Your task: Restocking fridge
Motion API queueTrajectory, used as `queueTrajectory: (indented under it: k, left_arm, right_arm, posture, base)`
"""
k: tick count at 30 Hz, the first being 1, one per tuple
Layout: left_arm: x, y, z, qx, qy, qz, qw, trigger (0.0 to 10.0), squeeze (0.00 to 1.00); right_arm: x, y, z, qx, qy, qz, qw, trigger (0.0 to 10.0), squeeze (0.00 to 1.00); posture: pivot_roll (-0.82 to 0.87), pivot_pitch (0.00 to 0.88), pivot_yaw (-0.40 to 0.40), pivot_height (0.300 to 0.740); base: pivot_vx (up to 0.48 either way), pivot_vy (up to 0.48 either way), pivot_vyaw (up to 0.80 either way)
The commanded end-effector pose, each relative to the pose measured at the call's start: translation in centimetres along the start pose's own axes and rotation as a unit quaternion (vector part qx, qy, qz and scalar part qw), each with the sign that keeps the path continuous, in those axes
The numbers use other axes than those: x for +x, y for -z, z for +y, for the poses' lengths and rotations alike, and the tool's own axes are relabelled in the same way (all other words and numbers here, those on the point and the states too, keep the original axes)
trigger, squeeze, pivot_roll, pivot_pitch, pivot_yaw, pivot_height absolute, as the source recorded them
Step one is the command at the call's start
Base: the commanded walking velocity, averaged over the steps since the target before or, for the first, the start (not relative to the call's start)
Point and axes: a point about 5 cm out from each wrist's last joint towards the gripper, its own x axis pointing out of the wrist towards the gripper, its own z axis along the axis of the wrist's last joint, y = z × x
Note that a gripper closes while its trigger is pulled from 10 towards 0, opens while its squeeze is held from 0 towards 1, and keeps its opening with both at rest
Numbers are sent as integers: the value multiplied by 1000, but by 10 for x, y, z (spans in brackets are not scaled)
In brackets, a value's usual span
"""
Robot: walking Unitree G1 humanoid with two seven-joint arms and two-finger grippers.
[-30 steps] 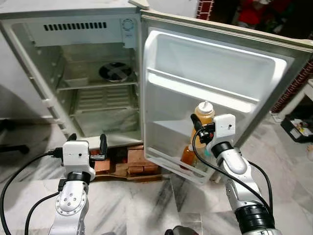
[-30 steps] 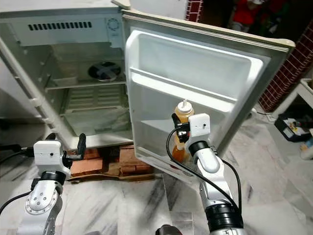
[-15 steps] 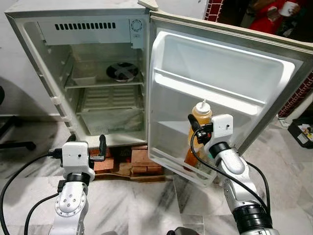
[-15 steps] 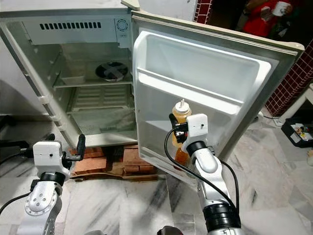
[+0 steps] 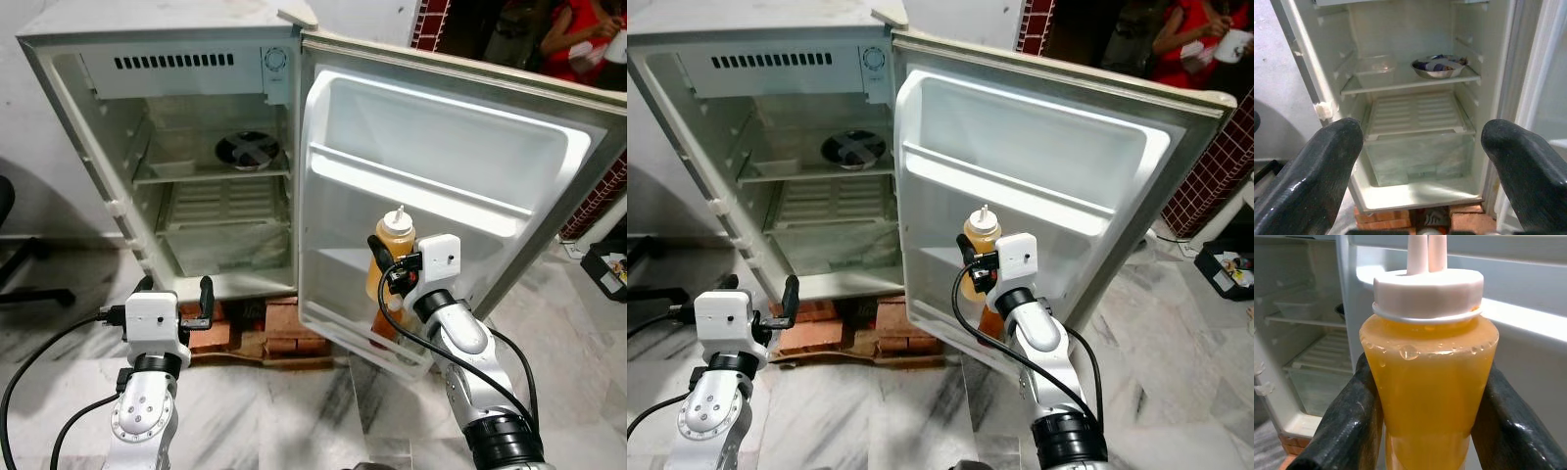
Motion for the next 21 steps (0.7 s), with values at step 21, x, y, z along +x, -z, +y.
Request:
queueTrajectory:
  k: [21]
  left_arm:
    - [-1,0,-3,5,11,-1,1000,10000,0]
  right_arm:
    - [-11,13,11,20,-58,31,998,10000,0]
  posture:
    - [29,35,-9,740]
  base:
    - [272,0,0]
